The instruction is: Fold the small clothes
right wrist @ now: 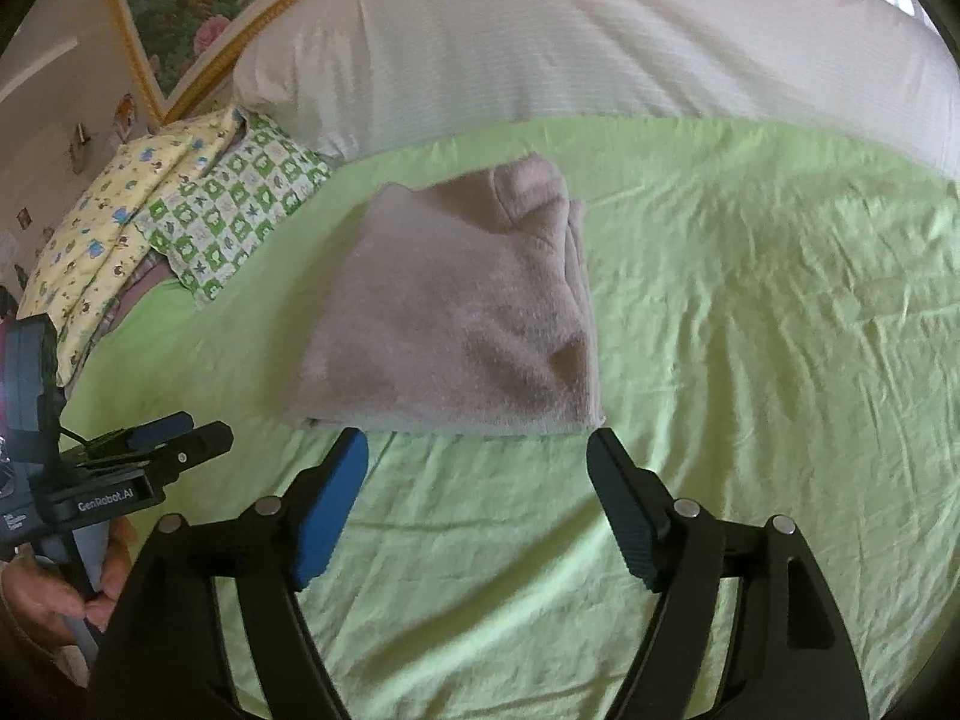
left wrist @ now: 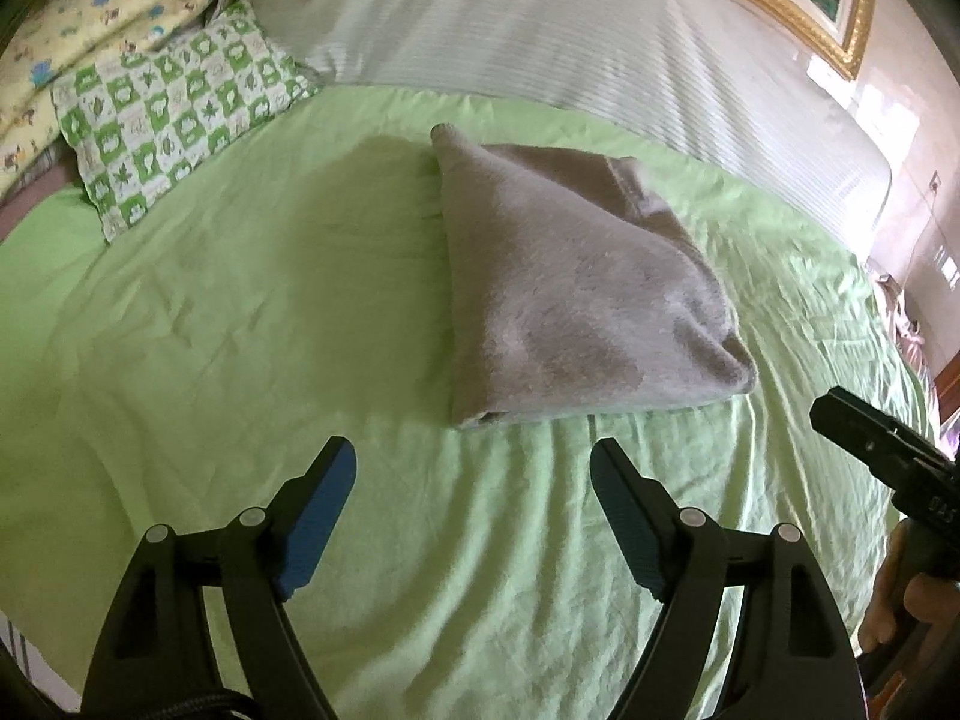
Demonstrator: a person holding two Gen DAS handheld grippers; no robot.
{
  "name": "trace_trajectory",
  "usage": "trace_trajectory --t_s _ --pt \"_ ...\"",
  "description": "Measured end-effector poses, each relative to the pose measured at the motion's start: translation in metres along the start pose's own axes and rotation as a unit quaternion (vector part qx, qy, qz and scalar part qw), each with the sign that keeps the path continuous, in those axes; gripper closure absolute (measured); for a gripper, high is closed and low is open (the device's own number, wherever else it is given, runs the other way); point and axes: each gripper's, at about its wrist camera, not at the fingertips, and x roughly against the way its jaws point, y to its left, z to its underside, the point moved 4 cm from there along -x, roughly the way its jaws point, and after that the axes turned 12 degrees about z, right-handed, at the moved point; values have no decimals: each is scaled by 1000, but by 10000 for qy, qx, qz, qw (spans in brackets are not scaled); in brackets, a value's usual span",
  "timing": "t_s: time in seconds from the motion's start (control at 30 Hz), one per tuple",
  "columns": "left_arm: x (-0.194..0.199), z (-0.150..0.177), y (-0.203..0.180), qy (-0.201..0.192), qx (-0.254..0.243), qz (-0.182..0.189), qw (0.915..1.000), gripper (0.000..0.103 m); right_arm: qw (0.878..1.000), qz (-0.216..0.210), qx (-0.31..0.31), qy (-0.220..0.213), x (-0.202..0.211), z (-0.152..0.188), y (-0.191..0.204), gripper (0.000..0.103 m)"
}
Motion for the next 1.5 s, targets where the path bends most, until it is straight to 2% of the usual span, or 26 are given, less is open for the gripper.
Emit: trace_trajectory --t_s 0.23,0.37,0.5,0.9,1.27,1.5 --pt "12 -9 -8 -212 -171 -126 9995 19 9993 24 192 -325 14 -5 9 16" --pt "6 -7 -9 -124 -210 -221 9995 19 9993 45 247 -291 11 -2 11 14" --pt "-5 -2 -7 17 -262 -366 9990 18 9995 88 261 -168 0 4 10 13" --pt "-23 0 -1 38 -320 -682 9971 18 9993 139 340 -105 -17 11 7 13" --pt "-37 -6 3 80 -307 -723 9969 18 9991 133 410 -38 -32 10 8 12" --pt "-39 -12 5 -88 -358 -737 9966 18 9986 134 502 -87 -37 7 14 12"
